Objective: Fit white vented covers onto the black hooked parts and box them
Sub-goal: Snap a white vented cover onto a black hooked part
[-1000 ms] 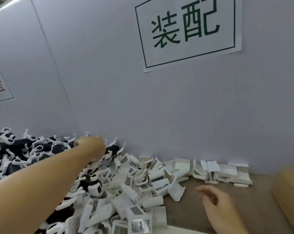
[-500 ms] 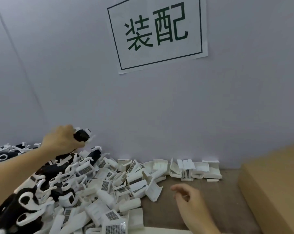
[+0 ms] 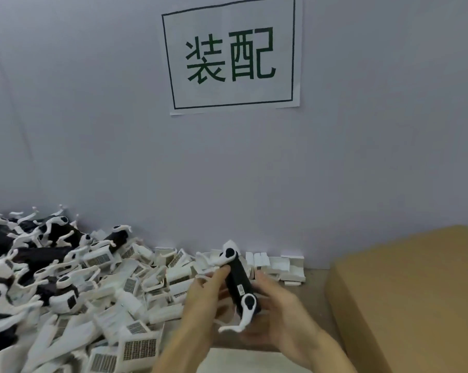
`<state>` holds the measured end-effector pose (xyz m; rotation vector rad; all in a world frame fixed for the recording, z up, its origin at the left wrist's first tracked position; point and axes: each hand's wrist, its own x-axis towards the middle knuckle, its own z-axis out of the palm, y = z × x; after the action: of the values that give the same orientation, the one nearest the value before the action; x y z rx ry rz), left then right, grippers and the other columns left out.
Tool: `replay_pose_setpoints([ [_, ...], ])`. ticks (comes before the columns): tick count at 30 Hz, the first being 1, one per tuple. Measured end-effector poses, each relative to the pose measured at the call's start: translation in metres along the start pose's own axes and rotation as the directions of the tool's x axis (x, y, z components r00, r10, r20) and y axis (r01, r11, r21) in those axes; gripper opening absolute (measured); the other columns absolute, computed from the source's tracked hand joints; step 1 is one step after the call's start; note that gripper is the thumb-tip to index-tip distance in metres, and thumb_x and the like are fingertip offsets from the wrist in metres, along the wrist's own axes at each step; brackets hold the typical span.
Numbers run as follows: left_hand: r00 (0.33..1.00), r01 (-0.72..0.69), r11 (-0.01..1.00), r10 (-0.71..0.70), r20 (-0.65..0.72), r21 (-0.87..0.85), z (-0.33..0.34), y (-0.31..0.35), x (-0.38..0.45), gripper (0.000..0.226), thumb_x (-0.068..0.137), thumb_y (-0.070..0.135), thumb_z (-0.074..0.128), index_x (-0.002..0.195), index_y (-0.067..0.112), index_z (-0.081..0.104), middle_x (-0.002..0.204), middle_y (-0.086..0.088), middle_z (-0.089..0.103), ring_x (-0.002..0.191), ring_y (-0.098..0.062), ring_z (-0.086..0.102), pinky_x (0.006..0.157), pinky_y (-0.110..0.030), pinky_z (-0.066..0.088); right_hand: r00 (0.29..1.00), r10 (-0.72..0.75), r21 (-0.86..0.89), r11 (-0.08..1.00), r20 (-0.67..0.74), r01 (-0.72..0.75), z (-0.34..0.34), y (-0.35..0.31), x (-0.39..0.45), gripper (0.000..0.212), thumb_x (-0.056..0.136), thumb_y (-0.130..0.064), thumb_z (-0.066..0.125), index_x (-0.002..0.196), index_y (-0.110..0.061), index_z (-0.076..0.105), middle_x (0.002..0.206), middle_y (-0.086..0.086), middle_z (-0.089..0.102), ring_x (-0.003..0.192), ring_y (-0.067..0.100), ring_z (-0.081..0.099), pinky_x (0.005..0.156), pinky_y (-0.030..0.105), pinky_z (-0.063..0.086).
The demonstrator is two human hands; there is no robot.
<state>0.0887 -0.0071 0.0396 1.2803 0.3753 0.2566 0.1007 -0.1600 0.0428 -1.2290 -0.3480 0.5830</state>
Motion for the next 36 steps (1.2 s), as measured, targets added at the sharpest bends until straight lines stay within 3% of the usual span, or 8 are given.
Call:
replay_pose_setpoints([
  [6, 0.999, -0.013, 1.000, 0.013, 0.043, -0.005, 0.005, -0.025, 0.012, 0.038, 0.097, 0.039, 0.059, 0.104, 0.005, 0.075, 0.095, -0.018, 0.076, 0.085, -0.027, 0.074, 0.066, -0.036, 0.056, 0.980, -0.159, -0.222, 0.966, -0.119, 0.130, -0.004, 0.014, 0.017, 0.027, 0.089, -0.038, 0.070, 0.103, -0.017, 0.078, 0.103, 0.007, 0.077, 0.095, 0.024, 0.072, 0.089, 0.037, 0.057],
  [10, 0.997, -0.060, 0.998, 0.060, 0.057, -0.003, 0.002, -0.032, 0.018, 0.041, 0.100, 0.042, 0.053, 0.101, 0.009, 0.078, 0.093, -0.014, 0.077, 0.085, -0.021, 0.075, 0.065, -0.033, 0.059, 0.826, -0.475, -0.587, 0.776, -0.303, 0.231, -0.004, 0.029, 0.027, 0.015, 0.080, -0.050, 0.076, 0.095, -0.047, 0.072, 0.097, -0.021, 0.070, 0.094, -0.002, 0.063, 0.073, 0.013, 0.049],
  [12, 0.995, -0.059, 0.997, 0.063, 0.074, -0.050, 0.004, -0.032, 0.016, 0.037, 0.099, 0.044, 0.054, 0.103, 0.015, 0.076, 0.091, -0.008, 0.078, 0.081, -0.020, 0.076, 0.061, -0.031, 0.057, 0.793, -0.562, -0.747, 0.626, -0.233, 0.224, -0.001, 0.035, 0.030, 0.027, 0.077, -0.049, 0.076, 0.097, -0.056, 0.059, 0.104, -0.032, 0.055, 0.100, -0.010, 0.054, 0.074, 0.009, 0.047],
  [18, 0.995, -0.095, 0.979, 0.091, -0.029, -0.179, 0.003, -0.028, 0.007, 0.029, 0.099, 0.041, 0.058, 0.114, 0.019, 0.069, 0.103, -0.009, 0.077, 0.103, -0.030, 0.072, 0.098, -0.054, 0.053, 0.841, -0.540, -0.907, 0.375, -0.046, 0.191, 0.016, 0.048, 0.040, 0.056, 0.078, -0.050, 0.063, 0.130, -0.050, 0.043, 0.115, -0.030, 0.042, 0.109, -0.008, 0.045, 0.082, 0.012, 0.043],
  [23, 0.979, -0.201, 0.976, 0.204, 0.032, -0.081, 0.005, -0.031, 0.005, 0.019, 0.096, 0.032, 0.064, 0.105, 0.017, 0.073, 0.095, -0.001, 0.079, 0.095, -0.017, 0.074, 0.086, -0.037, 0.058, 0.858, -0.493, -0.843, 0.516, -0.146, 0.153, 0.015, 0.047, 0.040, 0.043, 0.070, -0.048, 0.061, 0.112, -0.039, 0.059, 0.098, -0.017, 0.066, 0.090, 0.000, 0.063, 0.074, 0.024, 0.055],
  [28, 0.943, -0.326, 0.945, 0.327, 0.063, -0.036, 0.009, -0.034, 0.004, 0.013, 0.097, 0.026, 0.063, 0.106, 0.020, 0.071, 0.095, 0.008, 0.078, 0.088, -0.001, 0.072, 0.066, -0.009, 0.051, 0.851, -0.511, -0.891, 0.434, -0.121, 0.133, 0.011, 0.041, 0.039, 0.005, 0.072, -0.033, 0.063, 0.074, -0.029, 0.064, 0.067, -0.015, 0.068, 0.062, 0.004, 0.064, 0.050, 0.022, 0.050],
  [32, 0.930, -0.362, 0.932, 0.362, 0.059, -0.022, 0.008, -0.035, 0.004, 0.012, 0.098, 0.018, 0.062, 0.106, 0.024, 0.070, 0.097, 0.011, 0.077, 0.090, 0.000, 0.071, 0.069, -0.009, 0.051, 0.881, -0.458, -0.849, 0.507, -0.119, 0.150, 0.010, 0.044, 0.038, 0.015, 0.072, -0.034, 0.064, 0.087, -0.033, 0.066, 0.077, -0.017, 0.071, 0.071, 0.001, 0.066, 0.060, 0.022, 0.055],
  [36, 0.919, -0.394, 0.919, 0.394, 0.007, 0.022, 0.007, -0.035, 0.006, 0.010, 0.095, 0.017, 0.067, 0.102, 0.024, 0.070, 0.094, 0.004, 0.078, 0.089, -0.008, 0.073, 0.073, -0.019, 0.057, 0.902, -0.430, -0.758, 0.596, -0.023, 0.265, 0.005, 0.044, 0.035, 0.041, 0.085, -0.018, 0.063, 0.116, -0.044, 0.061, 0.107, -0.030, 0.068, 0.106, -0.010, 0.061, 0.086, 0.008, 0.047],
])
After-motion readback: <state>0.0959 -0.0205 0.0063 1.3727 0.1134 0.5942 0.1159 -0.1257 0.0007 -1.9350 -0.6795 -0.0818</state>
